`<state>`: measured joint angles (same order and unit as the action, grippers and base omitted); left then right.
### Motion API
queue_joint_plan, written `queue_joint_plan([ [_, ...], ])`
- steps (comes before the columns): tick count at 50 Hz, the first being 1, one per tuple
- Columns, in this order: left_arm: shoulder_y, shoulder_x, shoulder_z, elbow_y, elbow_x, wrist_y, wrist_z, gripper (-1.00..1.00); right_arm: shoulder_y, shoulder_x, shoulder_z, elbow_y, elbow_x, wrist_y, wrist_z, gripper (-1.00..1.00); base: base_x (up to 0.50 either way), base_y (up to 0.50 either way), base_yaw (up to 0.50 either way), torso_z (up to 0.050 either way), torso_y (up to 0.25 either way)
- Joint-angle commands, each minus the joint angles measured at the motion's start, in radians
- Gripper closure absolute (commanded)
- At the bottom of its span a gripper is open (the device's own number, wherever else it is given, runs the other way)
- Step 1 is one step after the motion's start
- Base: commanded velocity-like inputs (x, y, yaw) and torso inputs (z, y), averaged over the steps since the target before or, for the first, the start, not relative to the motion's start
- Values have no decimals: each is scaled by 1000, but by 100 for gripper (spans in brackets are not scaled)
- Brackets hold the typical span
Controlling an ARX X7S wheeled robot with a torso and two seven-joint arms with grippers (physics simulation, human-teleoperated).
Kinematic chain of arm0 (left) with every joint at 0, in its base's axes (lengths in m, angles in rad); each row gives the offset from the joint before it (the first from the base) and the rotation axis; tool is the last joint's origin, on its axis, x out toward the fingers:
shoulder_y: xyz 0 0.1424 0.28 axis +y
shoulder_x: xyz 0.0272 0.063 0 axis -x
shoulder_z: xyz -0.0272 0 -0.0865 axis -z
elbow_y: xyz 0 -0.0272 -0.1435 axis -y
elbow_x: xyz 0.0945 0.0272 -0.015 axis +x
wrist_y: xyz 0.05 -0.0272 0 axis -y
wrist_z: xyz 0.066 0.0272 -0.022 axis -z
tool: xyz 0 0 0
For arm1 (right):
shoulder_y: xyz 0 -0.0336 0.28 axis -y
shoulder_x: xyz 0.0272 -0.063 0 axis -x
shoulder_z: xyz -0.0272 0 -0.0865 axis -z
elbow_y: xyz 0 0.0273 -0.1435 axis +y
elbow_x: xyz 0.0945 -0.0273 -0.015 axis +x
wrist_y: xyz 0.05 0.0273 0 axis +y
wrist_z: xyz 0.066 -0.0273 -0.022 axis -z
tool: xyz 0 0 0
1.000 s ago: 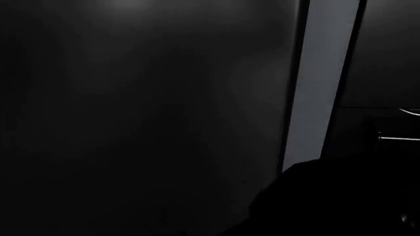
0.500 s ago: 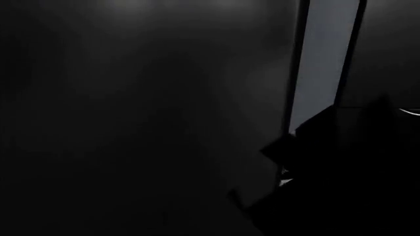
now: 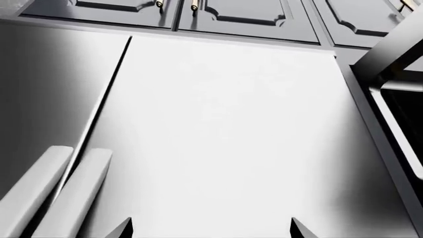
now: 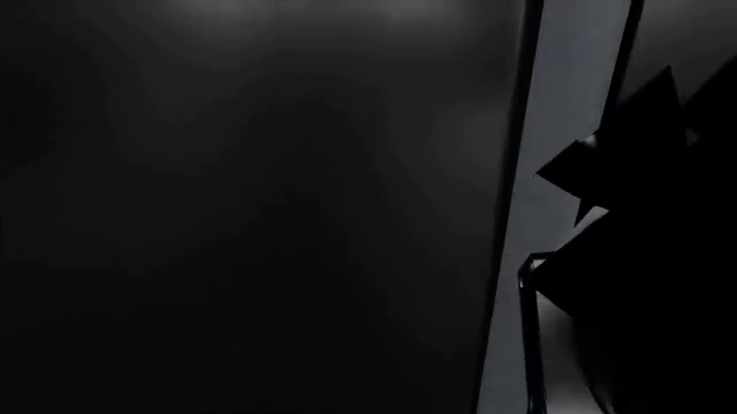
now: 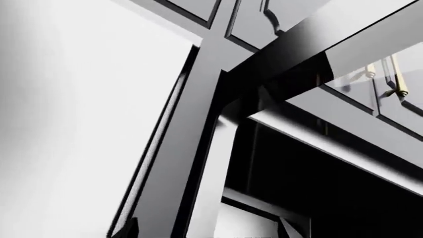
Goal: Close the microwave door
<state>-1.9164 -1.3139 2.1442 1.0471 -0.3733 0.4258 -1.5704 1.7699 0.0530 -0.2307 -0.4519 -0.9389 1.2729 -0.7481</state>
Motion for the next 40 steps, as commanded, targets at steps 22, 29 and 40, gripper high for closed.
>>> queue_joint_plan([
  [22,92,46,-123,0,-26,-62,0,-100,-34,25,139,116,161,-106,175,-100,0,0,0,0,0],
  [29,115,52,-141,0,-19,-73,0,-100,-43,36,160,159,182,-127,208,-100,0,0,0,0,0],
  [40,133,42,-147,0,-4,-69,0,-100,5,35,173,251,216,-138,242,-100,0,0,0,0,0],
])
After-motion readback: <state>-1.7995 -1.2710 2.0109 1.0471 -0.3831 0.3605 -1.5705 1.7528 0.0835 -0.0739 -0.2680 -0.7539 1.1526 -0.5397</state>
